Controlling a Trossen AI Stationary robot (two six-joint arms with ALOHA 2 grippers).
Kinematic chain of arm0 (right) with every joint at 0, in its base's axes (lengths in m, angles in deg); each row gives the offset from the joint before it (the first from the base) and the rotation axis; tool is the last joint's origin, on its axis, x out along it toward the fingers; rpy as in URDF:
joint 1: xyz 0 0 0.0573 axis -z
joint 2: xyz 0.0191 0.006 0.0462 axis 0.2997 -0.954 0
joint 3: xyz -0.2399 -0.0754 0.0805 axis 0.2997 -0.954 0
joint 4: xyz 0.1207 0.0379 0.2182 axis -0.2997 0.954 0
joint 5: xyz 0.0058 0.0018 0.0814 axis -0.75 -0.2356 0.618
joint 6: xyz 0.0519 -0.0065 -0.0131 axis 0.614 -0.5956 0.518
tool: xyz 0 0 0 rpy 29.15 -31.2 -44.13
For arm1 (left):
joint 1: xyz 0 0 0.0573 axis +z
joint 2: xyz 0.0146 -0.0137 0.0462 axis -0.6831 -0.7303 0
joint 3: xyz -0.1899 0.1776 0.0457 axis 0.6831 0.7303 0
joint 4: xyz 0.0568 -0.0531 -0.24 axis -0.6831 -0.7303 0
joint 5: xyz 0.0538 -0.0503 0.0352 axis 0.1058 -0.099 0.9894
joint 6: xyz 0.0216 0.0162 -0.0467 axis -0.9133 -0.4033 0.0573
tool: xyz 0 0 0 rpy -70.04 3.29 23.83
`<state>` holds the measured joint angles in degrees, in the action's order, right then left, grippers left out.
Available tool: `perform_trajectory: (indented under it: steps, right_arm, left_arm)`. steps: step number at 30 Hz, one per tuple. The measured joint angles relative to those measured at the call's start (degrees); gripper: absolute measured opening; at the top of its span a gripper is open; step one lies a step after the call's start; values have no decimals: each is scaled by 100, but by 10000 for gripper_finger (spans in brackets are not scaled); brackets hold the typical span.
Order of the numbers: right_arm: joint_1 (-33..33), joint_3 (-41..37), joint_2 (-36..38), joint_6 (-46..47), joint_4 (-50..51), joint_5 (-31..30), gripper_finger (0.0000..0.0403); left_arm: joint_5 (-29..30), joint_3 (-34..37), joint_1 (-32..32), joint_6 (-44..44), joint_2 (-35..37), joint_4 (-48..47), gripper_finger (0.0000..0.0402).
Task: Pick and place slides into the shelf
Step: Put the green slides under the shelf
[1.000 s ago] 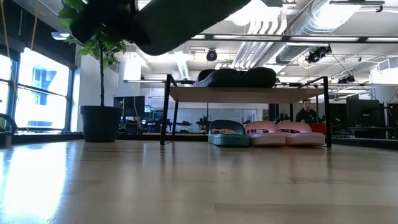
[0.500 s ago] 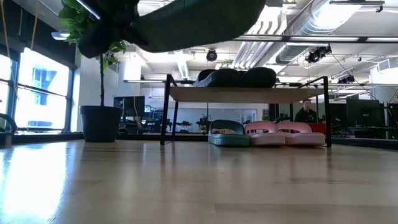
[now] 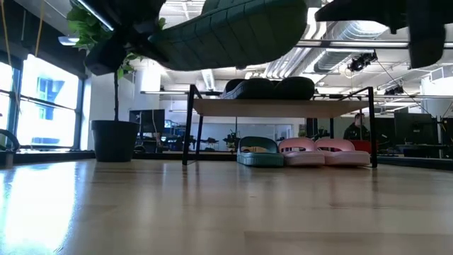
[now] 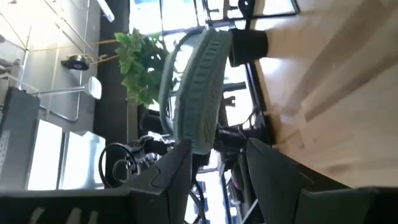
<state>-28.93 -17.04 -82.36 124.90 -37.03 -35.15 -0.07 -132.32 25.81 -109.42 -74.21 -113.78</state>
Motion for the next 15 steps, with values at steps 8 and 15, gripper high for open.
perform_trajectory:
  steps: [8, 15]
  right_arm:
    - [302, 2, 25, -84, 2, -30, 145]
    - [398, 2, 25, -152, -17, 121, 145]
  left_arm:
    - [-45, 6, 0, 0, -3, -46, 51]
    - [-239, 7, 2, 2, -3, -60, 51]
